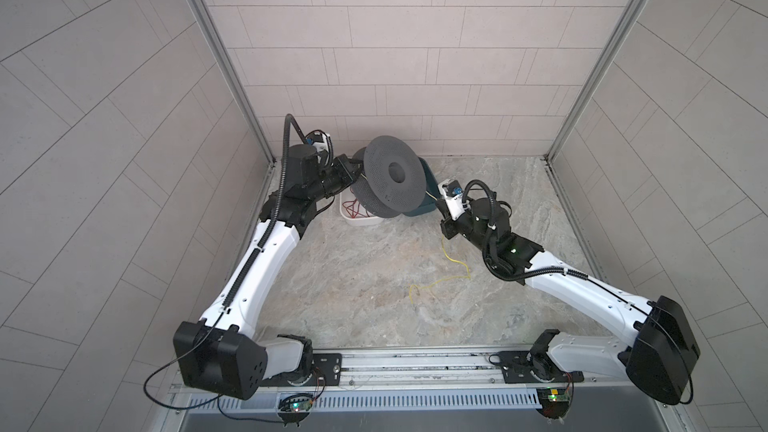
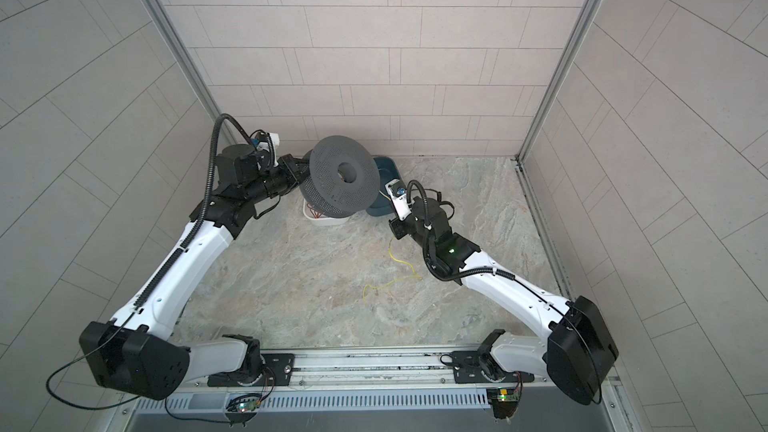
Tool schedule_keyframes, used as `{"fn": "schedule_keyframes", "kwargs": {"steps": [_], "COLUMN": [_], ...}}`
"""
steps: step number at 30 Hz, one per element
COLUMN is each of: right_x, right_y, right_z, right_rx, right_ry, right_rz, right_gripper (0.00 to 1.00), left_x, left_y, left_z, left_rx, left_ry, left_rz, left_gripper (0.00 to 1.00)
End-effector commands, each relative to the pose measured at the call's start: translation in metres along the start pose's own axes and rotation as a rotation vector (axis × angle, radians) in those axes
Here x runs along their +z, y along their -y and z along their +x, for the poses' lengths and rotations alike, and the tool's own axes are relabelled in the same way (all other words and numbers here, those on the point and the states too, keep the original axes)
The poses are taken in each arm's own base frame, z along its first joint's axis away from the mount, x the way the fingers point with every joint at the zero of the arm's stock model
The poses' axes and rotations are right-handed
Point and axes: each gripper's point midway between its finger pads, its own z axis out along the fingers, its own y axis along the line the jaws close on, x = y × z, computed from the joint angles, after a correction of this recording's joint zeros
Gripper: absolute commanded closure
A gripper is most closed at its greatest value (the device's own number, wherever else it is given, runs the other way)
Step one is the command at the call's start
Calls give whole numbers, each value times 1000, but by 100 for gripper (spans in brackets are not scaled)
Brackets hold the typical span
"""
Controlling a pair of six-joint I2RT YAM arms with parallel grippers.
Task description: Wrap the cables
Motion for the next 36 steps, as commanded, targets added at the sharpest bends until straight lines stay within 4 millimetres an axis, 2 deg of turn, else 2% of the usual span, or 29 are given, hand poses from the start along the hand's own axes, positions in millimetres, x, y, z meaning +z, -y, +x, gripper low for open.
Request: {"fn": "schedule_keyframes", "kwargs": {"steps": [1, 7, 15, 20, 24, 29, 36], "right_x": [1, 6, 16, 19, 19, 13, 9], "right_y": [-13, -52, -105, -125, -132, -129, -122], "right_z": [3, -12, -38, -61, -84, -111, -120], "right_rx": [-44, -77, -102, -101, -86, -67, -49], "right_ry": [-16, 24, 73, 113, 160, 225, 269], "right_rz": [4, -45, -129, -158, -165, -156, -124], "right_gripper": [100, 100, 100, 100, 100, 100, 100], "left_x": [-30, -34, -32, -31, -27, -25, -24], "left_y": [32, 27, 28, 34, 37, 34, 31], "left_z": [-55, -57, -42, -31, -20, -10, -4], "left_rx": [56, 82, 185, 258, 321, 383, 420], "left_ry": [282, 356, 400, 419, 406, 395, 389], "left_rz": [21, -52, -169, -219, -247, -281, -298], "left_gripper": [100, 100, 100, 100, 100, 100, 100]}}
